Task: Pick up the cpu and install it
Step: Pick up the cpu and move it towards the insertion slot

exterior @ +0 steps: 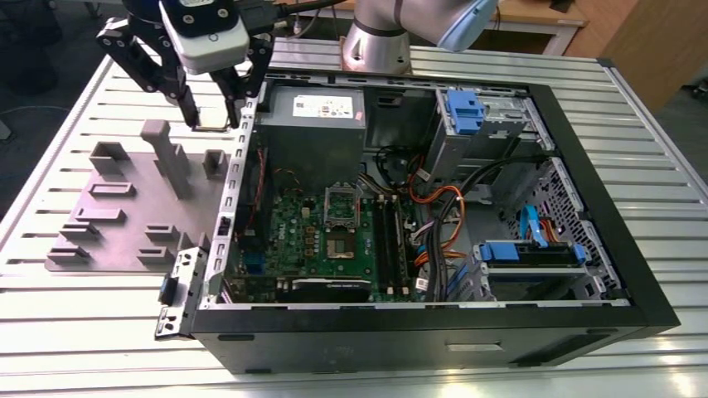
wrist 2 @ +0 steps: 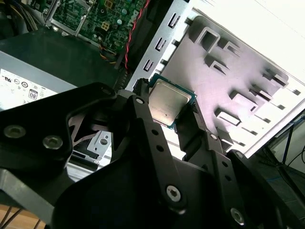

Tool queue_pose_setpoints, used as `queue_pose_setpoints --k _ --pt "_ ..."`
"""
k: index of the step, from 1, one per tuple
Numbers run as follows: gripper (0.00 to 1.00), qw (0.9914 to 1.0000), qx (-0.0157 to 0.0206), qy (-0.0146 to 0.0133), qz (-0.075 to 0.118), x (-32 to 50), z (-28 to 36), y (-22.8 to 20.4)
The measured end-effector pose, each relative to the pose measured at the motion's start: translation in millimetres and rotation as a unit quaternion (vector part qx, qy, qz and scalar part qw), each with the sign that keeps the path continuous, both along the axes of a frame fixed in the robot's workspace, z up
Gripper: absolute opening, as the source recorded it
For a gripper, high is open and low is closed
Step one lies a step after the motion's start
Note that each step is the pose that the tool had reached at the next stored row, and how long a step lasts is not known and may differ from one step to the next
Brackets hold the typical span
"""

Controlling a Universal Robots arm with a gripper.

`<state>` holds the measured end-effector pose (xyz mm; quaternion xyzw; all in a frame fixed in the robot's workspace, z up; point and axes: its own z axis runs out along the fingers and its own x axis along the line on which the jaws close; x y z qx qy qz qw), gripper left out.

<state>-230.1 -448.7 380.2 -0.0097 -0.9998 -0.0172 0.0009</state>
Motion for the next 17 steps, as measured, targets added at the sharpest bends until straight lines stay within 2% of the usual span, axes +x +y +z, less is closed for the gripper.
queue_pose_setpoints --k 6,17 --pt "0.47 1.0 0.0001 -0.0001 0.0 3.9 0.0 0.0" --pt "0.47 1.0 0.0 0.0 0.0 4.2 0.0 0.0"
